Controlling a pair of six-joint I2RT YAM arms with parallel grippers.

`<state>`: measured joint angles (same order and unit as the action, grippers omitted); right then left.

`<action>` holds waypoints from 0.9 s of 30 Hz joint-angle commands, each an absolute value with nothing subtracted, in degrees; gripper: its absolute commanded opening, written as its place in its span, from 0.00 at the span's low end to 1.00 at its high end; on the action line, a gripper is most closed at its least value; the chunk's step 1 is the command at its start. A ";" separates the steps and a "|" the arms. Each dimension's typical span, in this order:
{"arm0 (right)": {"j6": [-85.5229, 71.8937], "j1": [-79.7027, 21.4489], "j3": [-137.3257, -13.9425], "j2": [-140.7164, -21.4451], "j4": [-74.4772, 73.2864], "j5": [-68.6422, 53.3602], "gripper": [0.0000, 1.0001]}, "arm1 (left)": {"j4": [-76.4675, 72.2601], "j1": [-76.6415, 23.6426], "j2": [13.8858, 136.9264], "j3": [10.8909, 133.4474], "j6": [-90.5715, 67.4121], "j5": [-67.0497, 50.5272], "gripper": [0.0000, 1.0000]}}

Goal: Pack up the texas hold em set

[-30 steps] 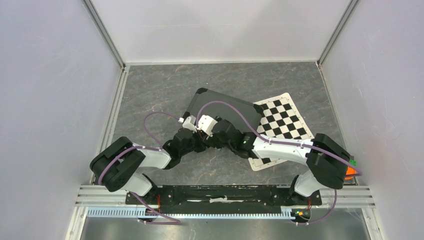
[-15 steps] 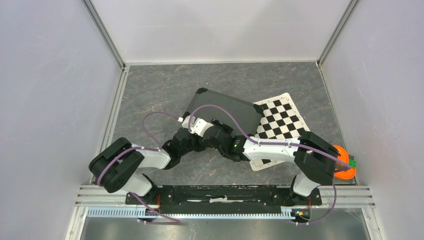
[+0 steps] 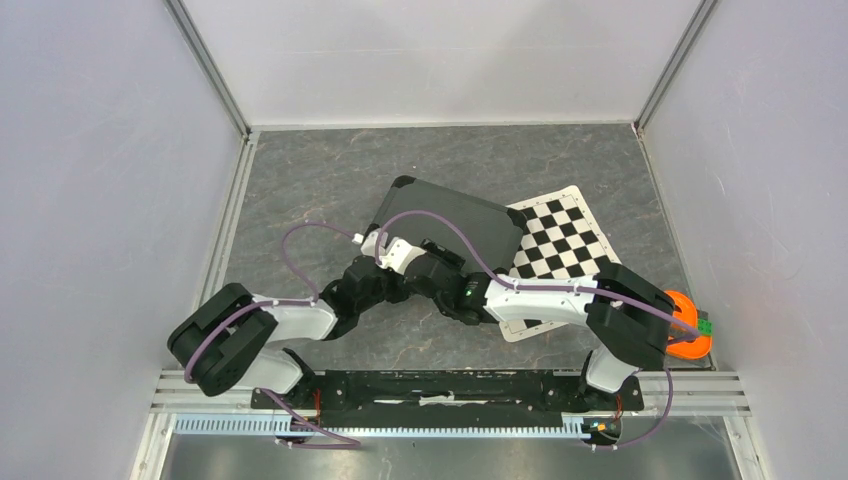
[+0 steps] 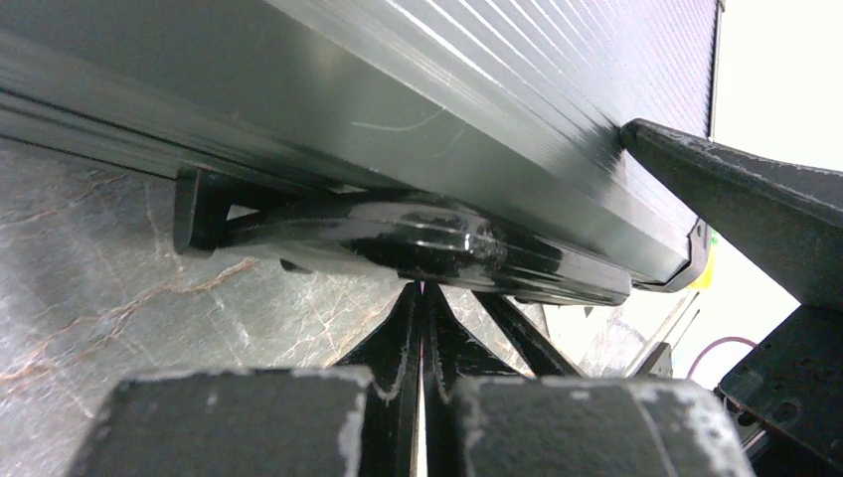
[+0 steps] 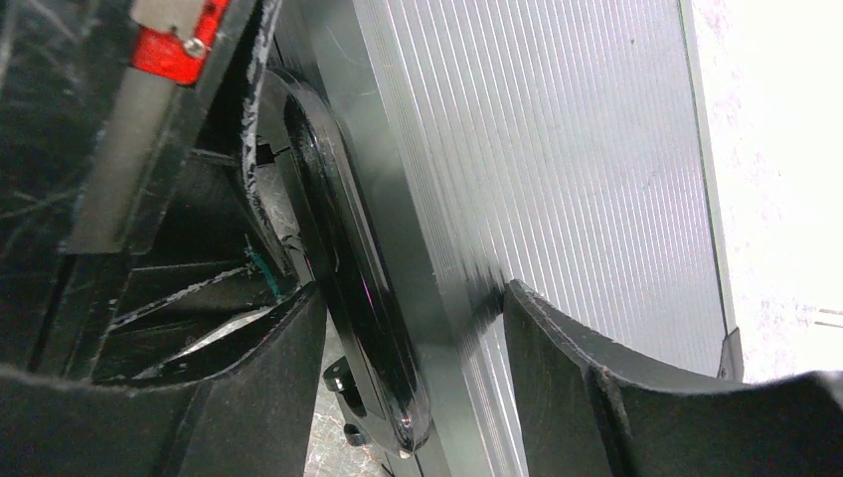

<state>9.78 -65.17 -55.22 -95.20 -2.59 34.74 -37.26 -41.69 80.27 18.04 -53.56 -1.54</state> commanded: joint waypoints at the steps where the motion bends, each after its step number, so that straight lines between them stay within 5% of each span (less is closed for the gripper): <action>1: 4.83 -63.28 -50.98 -100.63 -16.89 33.20 0.27 | -31.38 -41.40 76.82 17.73 -51.25 1.69 0.02; 13: 4.75 -63.24 -51.07 -100.89 -16.70 32.77 0.02 | -33.00 -41.50 80.96 15.88 -54.19 2.32 0.02; 27: 4.83 -63.28 -50.81 -99.54 -15.31 28.68 0.02 | -50.86 -41.48 86.90 11.09 -53.35 2.87 0.29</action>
